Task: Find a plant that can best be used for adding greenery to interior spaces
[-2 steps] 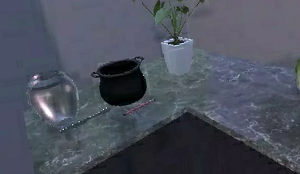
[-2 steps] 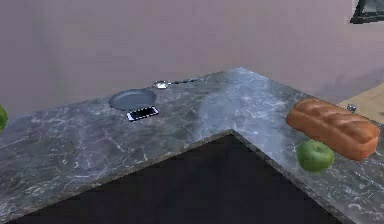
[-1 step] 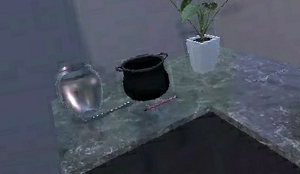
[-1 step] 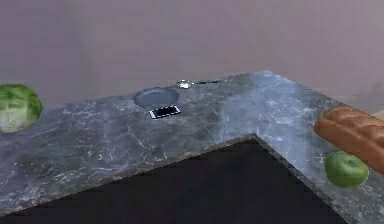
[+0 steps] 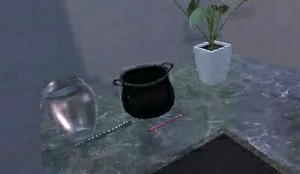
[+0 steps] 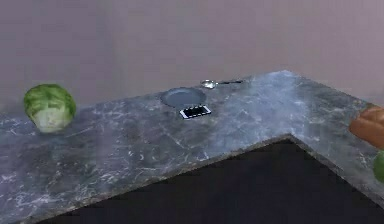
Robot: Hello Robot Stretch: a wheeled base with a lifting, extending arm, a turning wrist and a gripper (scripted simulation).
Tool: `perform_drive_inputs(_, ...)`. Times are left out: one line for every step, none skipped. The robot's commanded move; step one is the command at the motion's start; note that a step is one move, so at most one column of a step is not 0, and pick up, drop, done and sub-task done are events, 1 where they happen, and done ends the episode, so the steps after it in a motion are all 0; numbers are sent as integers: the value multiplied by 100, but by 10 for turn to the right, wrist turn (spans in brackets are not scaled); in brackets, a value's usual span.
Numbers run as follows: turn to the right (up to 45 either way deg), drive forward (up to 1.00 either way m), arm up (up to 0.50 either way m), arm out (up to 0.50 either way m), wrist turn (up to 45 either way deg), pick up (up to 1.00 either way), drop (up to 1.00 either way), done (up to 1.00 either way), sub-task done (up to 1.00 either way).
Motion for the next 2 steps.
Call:
perform_drive_inputs(180,0,0,0,0,0,0,0,0)
perform_drive_inputs(0,0,0,0,0,0,0,100,0)
